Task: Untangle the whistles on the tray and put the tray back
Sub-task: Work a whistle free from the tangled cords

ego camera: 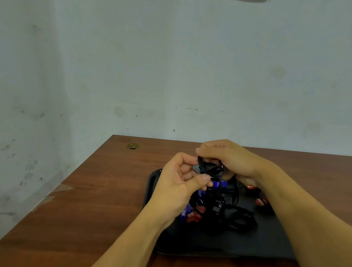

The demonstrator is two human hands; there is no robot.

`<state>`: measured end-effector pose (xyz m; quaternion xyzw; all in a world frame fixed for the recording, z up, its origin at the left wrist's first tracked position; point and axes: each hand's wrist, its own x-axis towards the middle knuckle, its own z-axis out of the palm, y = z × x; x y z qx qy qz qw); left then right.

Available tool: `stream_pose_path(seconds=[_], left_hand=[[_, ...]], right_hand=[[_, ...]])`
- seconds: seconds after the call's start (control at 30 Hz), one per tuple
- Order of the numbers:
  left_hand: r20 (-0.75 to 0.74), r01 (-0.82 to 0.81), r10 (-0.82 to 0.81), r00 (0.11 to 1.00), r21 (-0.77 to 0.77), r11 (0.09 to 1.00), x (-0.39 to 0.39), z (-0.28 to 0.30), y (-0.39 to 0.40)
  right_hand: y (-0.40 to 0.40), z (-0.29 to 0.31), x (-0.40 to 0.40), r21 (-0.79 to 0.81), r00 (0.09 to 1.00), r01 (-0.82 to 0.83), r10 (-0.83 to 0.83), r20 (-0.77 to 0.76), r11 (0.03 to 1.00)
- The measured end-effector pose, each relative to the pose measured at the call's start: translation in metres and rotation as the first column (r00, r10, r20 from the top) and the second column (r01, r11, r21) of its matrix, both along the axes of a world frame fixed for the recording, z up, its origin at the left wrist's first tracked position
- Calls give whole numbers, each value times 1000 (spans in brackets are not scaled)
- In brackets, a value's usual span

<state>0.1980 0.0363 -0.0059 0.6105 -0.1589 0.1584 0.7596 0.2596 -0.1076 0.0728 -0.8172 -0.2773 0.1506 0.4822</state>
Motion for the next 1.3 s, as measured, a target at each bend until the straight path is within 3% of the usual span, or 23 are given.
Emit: stream_pose_path(seconds=[0.2,0.4,0.47,0.6,0.7,0.87,1.1,1.23,1.3], left_hand=[[-19,-22,20,1000,-105,994,-1,3,1],[-26,-103,100,995,-215,971,3,5,3],[-40,-161,156,987,-228,960,4,4,4],[-96,-331,318,943,-206,921,10,1,14],[-83,-371,364,928,-99,923,12,-2,18],[-57,-295,289,955,-138,946,10,-3,12],[80,-381,376,923,318,868,9,-11,13],[117,-231,200,973,521,822,3,-11,10],[77,-140,117,990,504,852,0,-9,5]], right_hand=[[-2,-13,0,186,979,45,-7,-203,982],[-1,-26,-1,258,996,94,-87,-36,962],[-1,-29,-6,202,981,99,-130,145,974],[-1,-40,-14,-56,841,166,-112,530,984],[-1,-40,-20,-243,759,214,-5,651,946],[5,-34,-28,-424,675,250,157,721,870],[3,-11,-37,-597,637,245,337,693,764],[-2,11,-32,-517,703,153,275,656,842],[-6,18,-25,-424,772,99,199,604,900]])
